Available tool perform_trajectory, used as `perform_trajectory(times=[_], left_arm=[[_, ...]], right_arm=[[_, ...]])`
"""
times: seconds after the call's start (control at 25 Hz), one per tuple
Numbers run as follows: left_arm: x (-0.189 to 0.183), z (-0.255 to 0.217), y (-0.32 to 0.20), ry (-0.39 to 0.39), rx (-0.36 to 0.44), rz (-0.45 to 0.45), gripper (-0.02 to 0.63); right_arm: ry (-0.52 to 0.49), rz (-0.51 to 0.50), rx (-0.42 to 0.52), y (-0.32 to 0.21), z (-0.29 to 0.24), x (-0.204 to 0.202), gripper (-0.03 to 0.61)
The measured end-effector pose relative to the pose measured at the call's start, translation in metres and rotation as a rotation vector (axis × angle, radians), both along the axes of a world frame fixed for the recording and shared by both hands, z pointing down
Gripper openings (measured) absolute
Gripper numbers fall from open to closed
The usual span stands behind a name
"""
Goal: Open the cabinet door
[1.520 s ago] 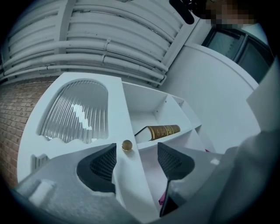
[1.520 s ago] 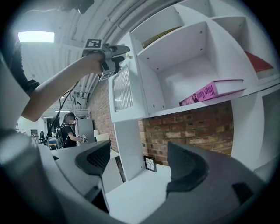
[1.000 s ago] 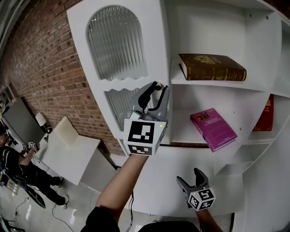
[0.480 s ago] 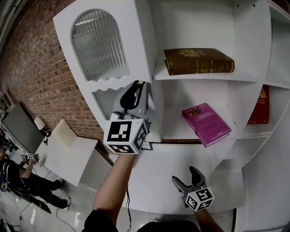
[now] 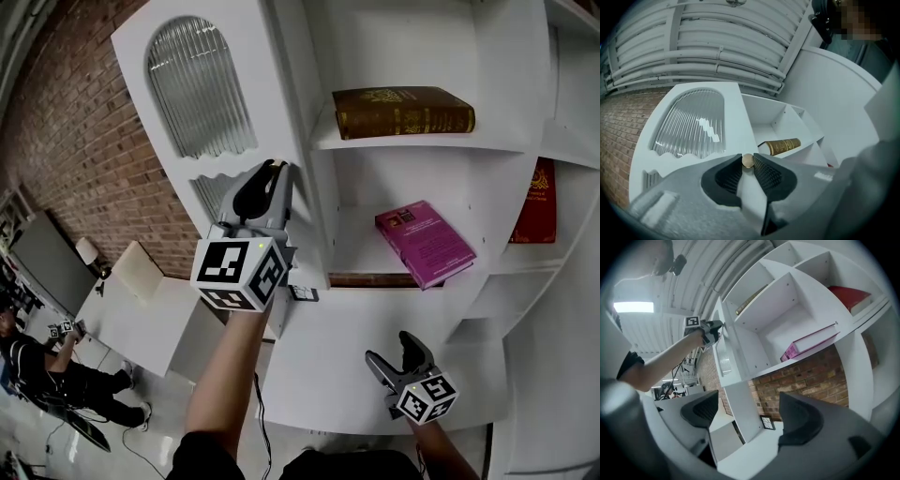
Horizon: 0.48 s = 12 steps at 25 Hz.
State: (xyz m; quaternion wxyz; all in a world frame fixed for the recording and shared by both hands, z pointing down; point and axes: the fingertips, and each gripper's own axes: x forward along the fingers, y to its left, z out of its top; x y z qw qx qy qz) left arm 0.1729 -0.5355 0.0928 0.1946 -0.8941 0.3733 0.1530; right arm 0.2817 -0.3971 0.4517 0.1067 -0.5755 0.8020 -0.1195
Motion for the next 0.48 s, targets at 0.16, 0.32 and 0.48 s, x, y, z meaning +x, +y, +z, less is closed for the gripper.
perform_trajectory(times=[0.16, 0.32, 0.48], left_arm=[[-0.006, 0.000, 0.006, 0.013, -0.011, 0.020, 0.086], [-0.010, 0.001, 0.013, 0.021, -0.005, 0.033, 0.084], [-0.016, -0.001, 0.018, 0.030, -0.021, 0.051, 0.084]], right_arm=[[0.005, -0.001, 0.015, -0.003, -0.013, 0.001, 0.402], [0.018, -0.061, 0.013, -0.008, -0.021, -0.012, 0.402], [0.064, -0.132, 0.020, -0.020, -0.027, -0.030, 0.400]])
